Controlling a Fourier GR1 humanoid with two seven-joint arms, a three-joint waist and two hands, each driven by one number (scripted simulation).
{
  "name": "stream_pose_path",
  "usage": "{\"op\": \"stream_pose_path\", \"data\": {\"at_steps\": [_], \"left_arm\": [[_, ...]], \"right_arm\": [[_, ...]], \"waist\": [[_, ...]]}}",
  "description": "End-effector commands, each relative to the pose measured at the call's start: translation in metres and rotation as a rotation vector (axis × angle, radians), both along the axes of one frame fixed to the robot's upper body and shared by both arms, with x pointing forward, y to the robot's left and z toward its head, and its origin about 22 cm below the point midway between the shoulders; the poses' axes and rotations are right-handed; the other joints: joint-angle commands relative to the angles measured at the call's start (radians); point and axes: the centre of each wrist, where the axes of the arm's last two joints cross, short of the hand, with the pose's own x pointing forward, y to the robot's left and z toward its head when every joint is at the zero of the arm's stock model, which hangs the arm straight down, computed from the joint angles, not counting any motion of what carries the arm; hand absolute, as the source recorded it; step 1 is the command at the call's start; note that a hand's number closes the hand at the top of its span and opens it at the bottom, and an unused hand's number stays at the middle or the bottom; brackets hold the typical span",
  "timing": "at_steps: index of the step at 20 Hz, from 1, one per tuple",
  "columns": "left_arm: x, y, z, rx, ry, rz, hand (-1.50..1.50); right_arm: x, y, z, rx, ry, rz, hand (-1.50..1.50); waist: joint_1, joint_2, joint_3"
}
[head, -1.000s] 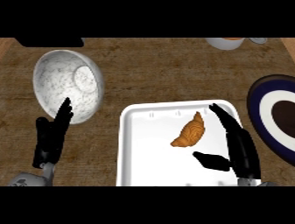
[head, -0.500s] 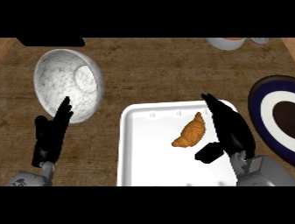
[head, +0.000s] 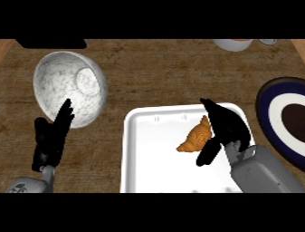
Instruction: Pick the croissant from the tray and place it in the plate
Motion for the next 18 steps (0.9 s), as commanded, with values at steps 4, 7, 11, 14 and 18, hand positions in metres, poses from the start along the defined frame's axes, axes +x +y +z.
{"op": "stream_pose_path", "data": {"at_steps": [4,7,11,14,18], "left_arm": [[0.016,-0.008,0.004,0.023,-0.006,0.008,0.0],[-0.017,-0.004,0.004,0.006,-0.006,-0.01,0.0],[-0.006,0.013,0.003,-0.009,-0.001,-0.005,0.0],[0.002,-0.006,-0.004,0.009,0.008,0.003,0.0],[-0.013,0.014,-0.004,-0.01,0.011,-0.001,0.0]], "right_arm": [[0.004,0.017,-0.025,-0.041,0.071,-0.002,-1.5],[0.011,-0.008,-0.011,-0.023,0.072,0.011,-1.5],[0.006,0.017,-0.017,-0.016,0.093,0.011,-1.5],[0.013,0.025,-0.037,-0.022,0.095,0.017,-1.5],[0.019,0.002,-0.03,-0.009,0.084,-0.011,-1.5]], "waist": [[-0.004,0.0,0.0],[-0.001,-0.001,0.0],[-0.002,-0.001,0.0],[-0.002,0.0,0.0],[-0.002,-0.001,0.0]]}}
